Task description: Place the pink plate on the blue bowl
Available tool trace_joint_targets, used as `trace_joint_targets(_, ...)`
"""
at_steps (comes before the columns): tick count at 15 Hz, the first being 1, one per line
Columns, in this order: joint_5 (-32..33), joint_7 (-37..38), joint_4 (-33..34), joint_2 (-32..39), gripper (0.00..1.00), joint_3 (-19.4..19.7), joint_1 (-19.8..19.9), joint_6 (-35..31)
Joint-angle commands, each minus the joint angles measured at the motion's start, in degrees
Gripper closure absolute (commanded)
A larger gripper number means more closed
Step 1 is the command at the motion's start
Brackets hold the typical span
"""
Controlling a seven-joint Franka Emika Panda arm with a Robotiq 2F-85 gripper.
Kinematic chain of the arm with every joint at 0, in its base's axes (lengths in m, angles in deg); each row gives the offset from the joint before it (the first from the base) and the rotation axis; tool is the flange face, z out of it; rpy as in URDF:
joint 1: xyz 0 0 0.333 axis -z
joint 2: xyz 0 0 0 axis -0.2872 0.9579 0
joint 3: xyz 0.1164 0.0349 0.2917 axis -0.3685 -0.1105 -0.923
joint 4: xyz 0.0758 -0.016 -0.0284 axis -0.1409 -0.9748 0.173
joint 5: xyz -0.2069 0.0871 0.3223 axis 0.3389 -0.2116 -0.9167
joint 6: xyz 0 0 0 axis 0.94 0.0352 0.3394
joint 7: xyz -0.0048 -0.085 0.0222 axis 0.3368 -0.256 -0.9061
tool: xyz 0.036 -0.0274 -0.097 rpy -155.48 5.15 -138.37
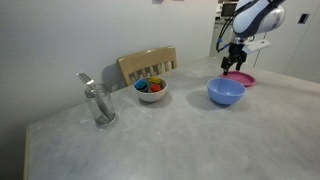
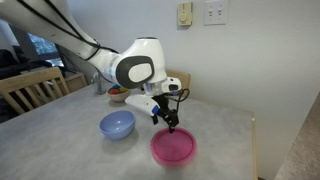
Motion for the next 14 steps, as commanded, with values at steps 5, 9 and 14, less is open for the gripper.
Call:
trace_joint_targets(5, 2.39, -0.81, 2.98, 2.39, 0.0, -0.27, 0.41, 5.95)
trace_joint_targets(9, 3.38, -1.45, 3.41, 2.3, 0.0, -0.6, 0.53, 8.49)
trace_joint_targets(14, 2.79, 0.57, 2.32, 2.02, 0.0, -0.69, -0.03, 7.32)
